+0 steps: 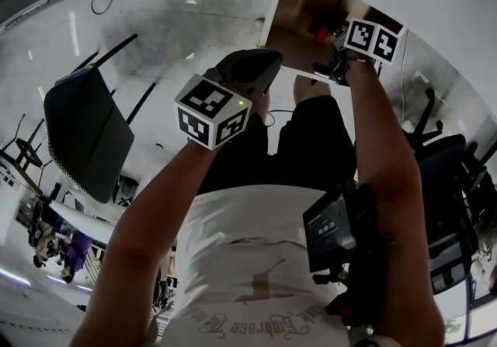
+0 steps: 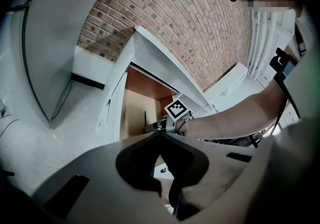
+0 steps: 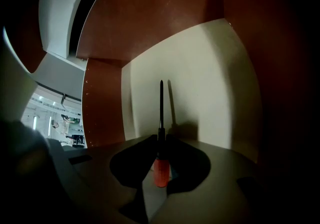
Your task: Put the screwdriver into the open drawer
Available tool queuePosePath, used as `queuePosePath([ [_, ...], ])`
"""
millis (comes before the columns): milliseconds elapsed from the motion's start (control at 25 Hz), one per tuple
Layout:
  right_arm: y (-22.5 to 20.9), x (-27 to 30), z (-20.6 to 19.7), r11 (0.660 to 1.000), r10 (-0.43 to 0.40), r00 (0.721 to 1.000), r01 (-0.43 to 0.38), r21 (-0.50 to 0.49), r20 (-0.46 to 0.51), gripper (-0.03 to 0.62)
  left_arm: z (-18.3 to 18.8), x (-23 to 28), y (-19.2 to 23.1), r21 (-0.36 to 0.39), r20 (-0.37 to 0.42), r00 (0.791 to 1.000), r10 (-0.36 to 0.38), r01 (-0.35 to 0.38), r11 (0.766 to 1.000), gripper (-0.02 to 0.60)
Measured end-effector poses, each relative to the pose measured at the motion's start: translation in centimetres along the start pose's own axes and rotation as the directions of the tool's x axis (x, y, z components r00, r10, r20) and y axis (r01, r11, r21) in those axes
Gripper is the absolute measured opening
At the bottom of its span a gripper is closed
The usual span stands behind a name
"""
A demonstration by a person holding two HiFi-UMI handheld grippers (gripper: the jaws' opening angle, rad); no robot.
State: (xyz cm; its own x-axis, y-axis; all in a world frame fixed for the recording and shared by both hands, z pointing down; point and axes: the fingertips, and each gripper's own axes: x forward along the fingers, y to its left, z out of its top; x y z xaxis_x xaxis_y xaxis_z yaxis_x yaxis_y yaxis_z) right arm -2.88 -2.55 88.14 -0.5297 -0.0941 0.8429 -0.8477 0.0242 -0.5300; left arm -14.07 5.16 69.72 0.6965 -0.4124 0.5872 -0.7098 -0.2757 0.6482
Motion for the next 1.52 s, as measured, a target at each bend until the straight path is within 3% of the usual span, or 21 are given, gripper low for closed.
queuePosePath([
  [840, -0.4, 1.3, -1.4, 0.991, -0.085, 0.99, 0.073, -0.111, -0.108, 0.069, -1.3, -0.4, 0.1, -0.012, -0.025, 1.0, -0.001, 0.001, 1.0, 0.02],
  [1120, 0.1, 1.4, -1.3, 0.989, -0.091, 0.987, 0.075, -0.126, -0.13, 0.109, -1.0, -0.3, -0.1, -0.009, -0.03, 0.999, -0.011, 0.011, 1.0, 0.02],
  [1520, 0.6, 1.5, -1.8, 0.988, -0.079, 0.985, 0.057, -0.142, -0.155, 0.112, -1.0, 0.0, -0.5, -0.007, -0.028, 0.999, -0.017, 0.016, 1.0, 0.02],
])
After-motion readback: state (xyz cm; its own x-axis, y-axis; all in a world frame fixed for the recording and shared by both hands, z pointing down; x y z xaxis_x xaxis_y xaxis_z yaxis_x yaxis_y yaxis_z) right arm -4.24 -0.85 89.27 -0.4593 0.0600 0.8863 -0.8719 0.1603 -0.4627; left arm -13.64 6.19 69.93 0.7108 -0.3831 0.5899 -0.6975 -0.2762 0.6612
